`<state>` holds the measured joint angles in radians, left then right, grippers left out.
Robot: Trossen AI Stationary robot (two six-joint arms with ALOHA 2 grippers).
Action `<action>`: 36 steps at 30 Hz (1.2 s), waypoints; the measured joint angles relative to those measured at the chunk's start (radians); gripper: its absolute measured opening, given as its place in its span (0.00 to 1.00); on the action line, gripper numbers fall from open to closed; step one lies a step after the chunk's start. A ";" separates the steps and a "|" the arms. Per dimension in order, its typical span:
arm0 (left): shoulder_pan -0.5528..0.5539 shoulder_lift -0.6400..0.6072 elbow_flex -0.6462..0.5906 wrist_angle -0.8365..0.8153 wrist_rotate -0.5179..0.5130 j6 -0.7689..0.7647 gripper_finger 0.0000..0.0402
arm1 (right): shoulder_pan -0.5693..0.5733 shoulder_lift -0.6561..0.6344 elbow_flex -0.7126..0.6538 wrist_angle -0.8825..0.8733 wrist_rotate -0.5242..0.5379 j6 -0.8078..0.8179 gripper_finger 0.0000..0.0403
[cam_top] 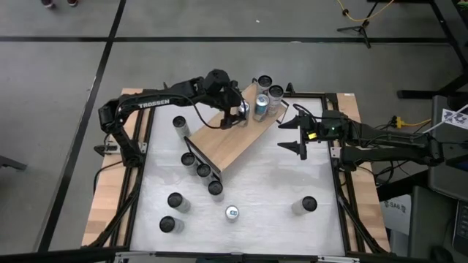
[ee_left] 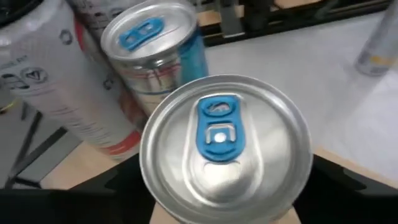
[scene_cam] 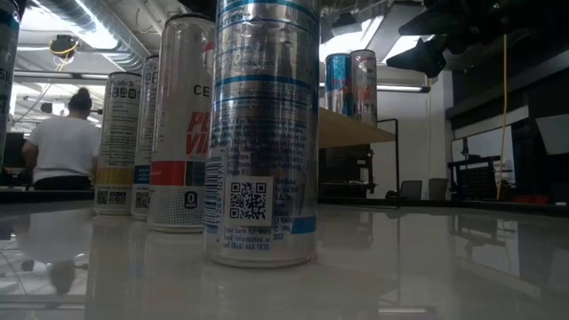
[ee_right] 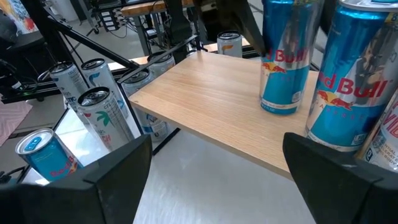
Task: Place canned beverage on shelf
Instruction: Put the blue soda can on the shelf aligned with the other blue soda can
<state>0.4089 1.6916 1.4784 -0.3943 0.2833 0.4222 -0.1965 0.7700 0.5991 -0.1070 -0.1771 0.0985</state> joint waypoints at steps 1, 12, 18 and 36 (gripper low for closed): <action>0.000 0.000 0.000 0.001 -0.023 -0.008 0.77 | 0.000 0.000 0.000 0.000 0.000 0.000 0.88; -0.012 -0.003 0.000 0.010 -0.126 -0.209 0.83 | 0.000 0.000 0.000 0.000 0.000 0.000 0.88; -0.037 -0.004 0.001 0.013 -0.161 -0.284 0.84 | 0.000 0.000 0.000 0.000 0.000 0.000 0.88; -0.098 -0.004 0.002 0.013 -0.281 -0.359 0.84 | 0.000 0.000 0.000 0.000 0.000 0.000 0.88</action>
<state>0.3111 1.6875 1.4803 -0.3817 0.0026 0.0635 -0.1964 0.7702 0.5991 -0.1070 -0.1768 0.0982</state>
